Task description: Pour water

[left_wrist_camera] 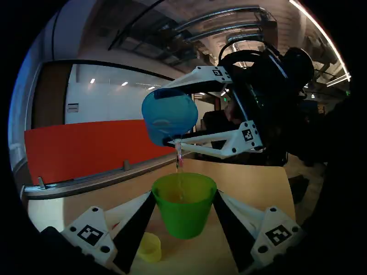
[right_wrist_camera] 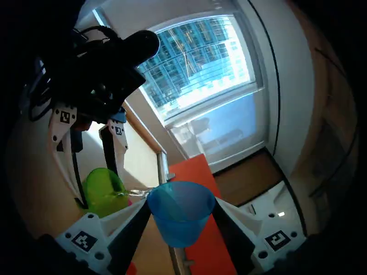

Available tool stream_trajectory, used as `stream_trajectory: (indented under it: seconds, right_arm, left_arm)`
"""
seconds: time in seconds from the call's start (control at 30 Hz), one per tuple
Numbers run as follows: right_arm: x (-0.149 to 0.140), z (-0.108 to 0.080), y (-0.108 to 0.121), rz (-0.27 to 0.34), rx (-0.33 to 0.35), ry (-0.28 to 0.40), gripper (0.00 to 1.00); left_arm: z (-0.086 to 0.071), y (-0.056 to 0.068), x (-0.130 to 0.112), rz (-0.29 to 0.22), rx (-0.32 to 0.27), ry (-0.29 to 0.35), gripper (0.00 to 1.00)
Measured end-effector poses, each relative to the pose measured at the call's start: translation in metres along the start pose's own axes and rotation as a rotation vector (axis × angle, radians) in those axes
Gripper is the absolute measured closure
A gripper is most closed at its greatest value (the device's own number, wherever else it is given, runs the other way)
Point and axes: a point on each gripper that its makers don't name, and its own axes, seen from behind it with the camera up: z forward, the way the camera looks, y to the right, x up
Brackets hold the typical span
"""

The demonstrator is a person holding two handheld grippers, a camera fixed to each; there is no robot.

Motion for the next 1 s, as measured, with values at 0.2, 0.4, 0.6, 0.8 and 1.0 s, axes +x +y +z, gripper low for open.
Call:
stream_trajectory:
  seconds: [0.2,0.4,0.6,0.8,1.0]
  right_arm:
    - [0.000,0.000,0.005,-0.040,-0.012,-0.005,0.09]
    - [0.000,0.000,0.011,-0.075,-0.025,-0.010,0.09]
    - [-0.002,-0.001,0.014,-0.107,-0.031,-0.015,0.09]
    - [-0.002,-0.001,0.016,-0.129,-0.041,-0.017,0.09]
    - [-0.001,-0.001,0.019,-0.147,-0.049,-0.015,0.09]
  left_arm:
    - [0.000,0.002,0.001,0.002,-0.003,0.001,0.13]
    - [-0.001,0.002,0.001,0.004,-0.005,0.001,0.13]
    - [0.000,0.003,0.000,0.003,-0.006,-0.001,0.14]
    - [0.000,0.005,0.000,0.004,-0.013,-0.001,0.14]
    - [0.001,0.006,0.000,0.010,-0.013,-0.005,0.14]
